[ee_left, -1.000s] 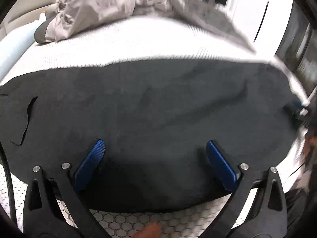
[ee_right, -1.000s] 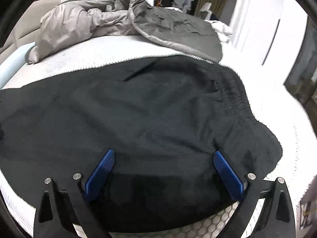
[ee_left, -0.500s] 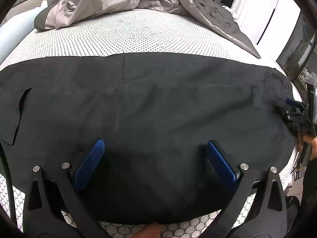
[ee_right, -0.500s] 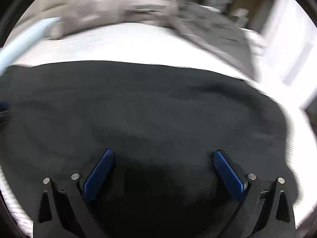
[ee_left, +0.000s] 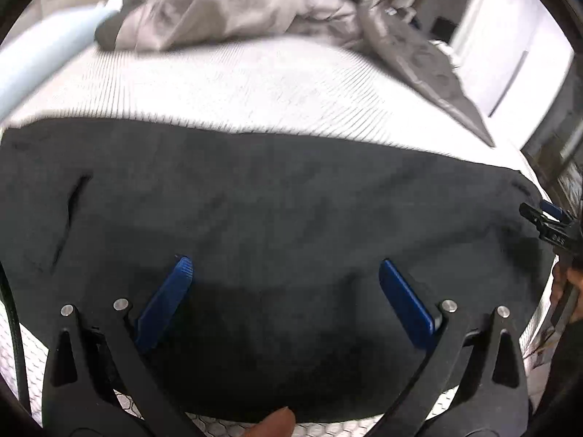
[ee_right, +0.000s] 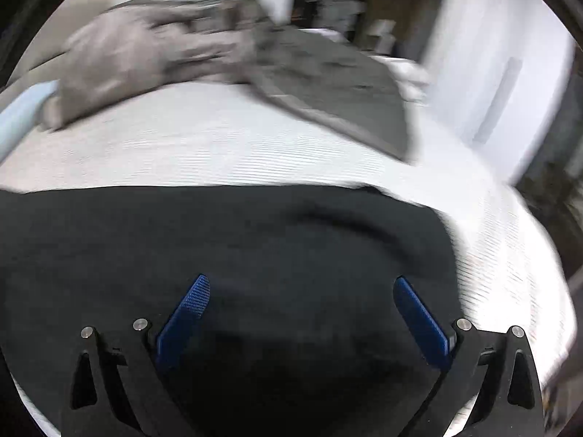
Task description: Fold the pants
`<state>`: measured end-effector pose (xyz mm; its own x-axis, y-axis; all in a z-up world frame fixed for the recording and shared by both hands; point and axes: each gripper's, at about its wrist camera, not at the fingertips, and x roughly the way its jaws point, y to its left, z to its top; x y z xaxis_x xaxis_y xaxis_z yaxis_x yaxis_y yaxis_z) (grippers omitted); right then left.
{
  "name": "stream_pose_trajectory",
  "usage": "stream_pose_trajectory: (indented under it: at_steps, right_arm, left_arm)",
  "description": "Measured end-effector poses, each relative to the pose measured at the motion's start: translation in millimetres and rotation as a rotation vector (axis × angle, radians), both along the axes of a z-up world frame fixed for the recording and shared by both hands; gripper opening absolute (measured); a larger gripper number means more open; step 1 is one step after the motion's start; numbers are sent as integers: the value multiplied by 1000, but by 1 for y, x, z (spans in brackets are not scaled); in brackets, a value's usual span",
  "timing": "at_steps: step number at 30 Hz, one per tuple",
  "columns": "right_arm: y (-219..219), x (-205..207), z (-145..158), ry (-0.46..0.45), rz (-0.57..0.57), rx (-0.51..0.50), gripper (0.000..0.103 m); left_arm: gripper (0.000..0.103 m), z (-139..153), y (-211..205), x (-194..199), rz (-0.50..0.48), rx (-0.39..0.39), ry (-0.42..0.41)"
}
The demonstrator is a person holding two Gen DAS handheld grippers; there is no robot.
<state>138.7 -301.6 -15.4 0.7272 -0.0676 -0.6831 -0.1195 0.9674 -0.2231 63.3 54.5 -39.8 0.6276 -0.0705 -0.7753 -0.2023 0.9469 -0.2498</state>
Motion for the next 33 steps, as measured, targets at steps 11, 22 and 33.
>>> stream_pose_trajectory:
  at_steps: [11,22,33]
  right_arm:
    - [63,51,-48,149,212,-142,102]
    - [-57,19,-9,-2,-222,-31,102]
    - [100,-81,-57,129,285,39,102]
  left_arm:
    - [102,-9,-6,1,-22,67,31]
    - [102,0,-10,-2,-28,60,-20]
    - [101,-8,-49,-1,-177,184,29]
